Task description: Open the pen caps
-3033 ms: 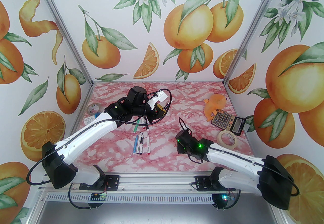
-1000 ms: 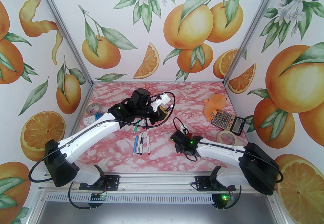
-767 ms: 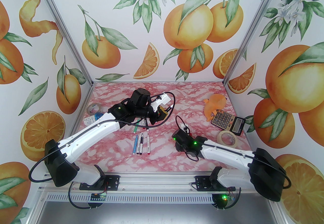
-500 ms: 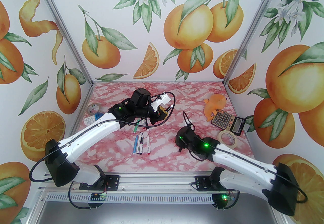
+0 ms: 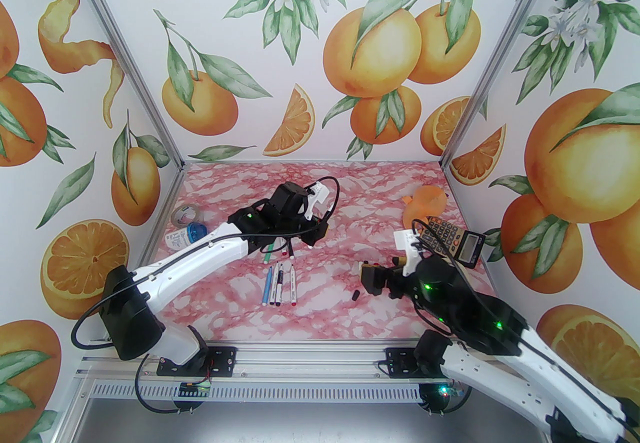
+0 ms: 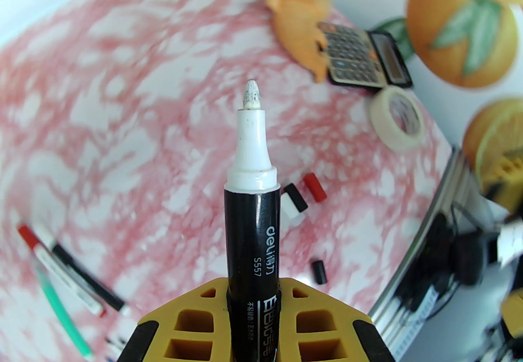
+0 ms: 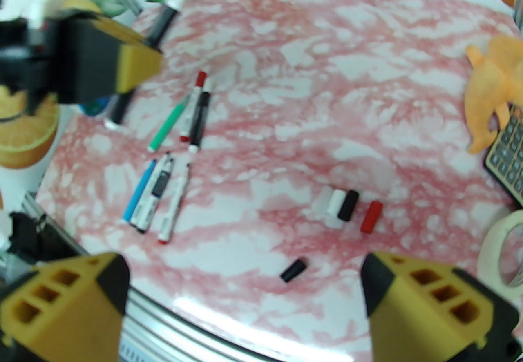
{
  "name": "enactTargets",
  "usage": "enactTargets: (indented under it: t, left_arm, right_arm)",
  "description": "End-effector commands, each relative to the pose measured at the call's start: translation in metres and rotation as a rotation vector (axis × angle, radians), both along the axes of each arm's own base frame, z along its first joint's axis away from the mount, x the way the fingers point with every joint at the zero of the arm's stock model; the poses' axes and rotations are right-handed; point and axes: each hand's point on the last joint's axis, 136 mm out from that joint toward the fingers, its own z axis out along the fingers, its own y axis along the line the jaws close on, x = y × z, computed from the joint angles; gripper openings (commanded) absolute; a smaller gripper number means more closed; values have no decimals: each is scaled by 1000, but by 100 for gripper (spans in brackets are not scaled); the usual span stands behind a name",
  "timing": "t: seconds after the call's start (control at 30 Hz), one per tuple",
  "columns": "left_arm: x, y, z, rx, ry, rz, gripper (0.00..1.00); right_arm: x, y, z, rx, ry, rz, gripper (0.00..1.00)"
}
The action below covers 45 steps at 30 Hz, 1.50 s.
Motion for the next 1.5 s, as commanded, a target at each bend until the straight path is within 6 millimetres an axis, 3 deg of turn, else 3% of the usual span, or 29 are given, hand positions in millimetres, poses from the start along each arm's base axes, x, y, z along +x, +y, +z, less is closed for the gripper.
enactTargets:
  t: [0.0,0.17,0.33,0.67,1.07,1.47]
  left_arm:
    - [-2,3,-22,-24,96,200,4]
    - [-17,1,-63,11,185,317,5]
    - [-31,8,-95,71,227,413,5]
    - [-58,25,-140,196,233,515,6]
    - [-59,43,-175,353,191,525,7]
    - [-56,67,-186,485,154,543,9]
  right_arm:
    - [-19,-10,6,-62,-2,76,100]
    - [-25,-22,17,-81,-24,78,100]
    - [-26,-20,-2,-76,-2,74,100]
    - [-26,-15,-8,-81,11,97,100]
    - [-26,-15,-8,-79,13,95,100]
    - [-26,-17,-8,-78,12,86,100]
